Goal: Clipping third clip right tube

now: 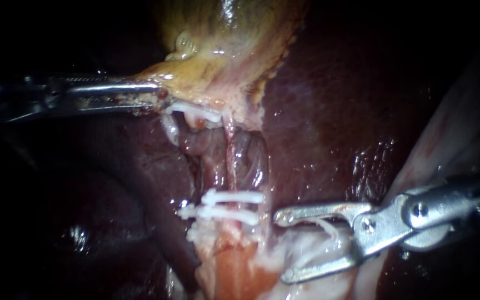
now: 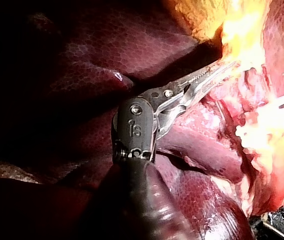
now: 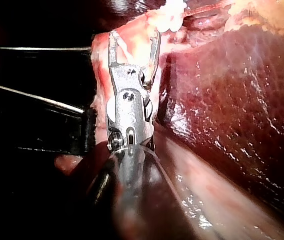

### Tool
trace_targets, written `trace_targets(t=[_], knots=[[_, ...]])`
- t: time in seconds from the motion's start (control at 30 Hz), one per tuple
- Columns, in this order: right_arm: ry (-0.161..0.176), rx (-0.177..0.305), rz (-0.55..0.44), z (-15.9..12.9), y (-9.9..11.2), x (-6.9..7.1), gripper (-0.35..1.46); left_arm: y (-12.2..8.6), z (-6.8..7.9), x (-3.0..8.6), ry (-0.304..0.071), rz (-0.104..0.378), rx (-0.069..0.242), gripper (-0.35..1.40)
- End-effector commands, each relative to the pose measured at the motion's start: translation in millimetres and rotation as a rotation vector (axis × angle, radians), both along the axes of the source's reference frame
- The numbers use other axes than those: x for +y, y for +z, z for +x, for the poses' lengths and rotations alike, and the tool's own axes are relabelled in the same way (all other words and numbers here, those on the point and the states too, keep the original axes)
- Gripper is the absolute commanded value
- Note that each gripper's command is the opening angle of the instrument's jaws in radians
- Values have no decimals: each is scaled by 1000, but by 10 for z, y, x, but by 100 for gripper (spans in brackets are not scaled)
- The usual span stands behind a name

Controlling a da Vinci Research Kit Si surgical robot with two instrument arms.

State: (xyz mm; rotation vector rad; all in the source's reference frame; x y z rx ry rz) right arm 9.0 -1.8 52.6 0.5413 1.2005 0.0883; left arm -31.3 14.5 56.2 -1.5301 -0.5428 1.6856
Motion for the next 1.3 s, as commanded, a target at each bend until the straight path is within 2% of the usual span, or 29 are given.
trace_targets(t=[0.03, 0.13, 0.23, 0.3, 0.43, 0.53, 0.83, 0.93, 1.17, 1.3], knots=[[0, 0, 0, 0, 0, 0, 50, -2, 2, 1, 2, 1, -2, -35], [0, 0, 0, 0, 0, 0, 50, -11, 10, 6, 6, 7, -6, -35], [0, 0, 0, 0, -1, 0, 50, -25, 24, 14, 6, 16, -8, -35], [0, 0, 0, 0, -1, 1, 50, -39, 37, 21, -12, 26, -23, -35], [0, 0, 1, 0, -1, 1, 50, -61, 52, 30, -30, 16, -31, -35], [0, 0, 1, 0, -2, 1, 50, -67, 56, 31, -31, 7, -30, -35], [1, 1, -2, 4, -2, 5, 50, -66, 57, 30, -31, 6, -30, -35], [13, -11, 30, 9, -3, 16, 50, -66, 57, 30, -31, 6, -30, -35], [45, -42, 130, 25, -12, 71, 50, -66, 59, 30, -30, 6, -30, -35], [59, -53, 165, 35, -13, 93, 50, -66, 60, 29, -30, 6, -31, -35]])
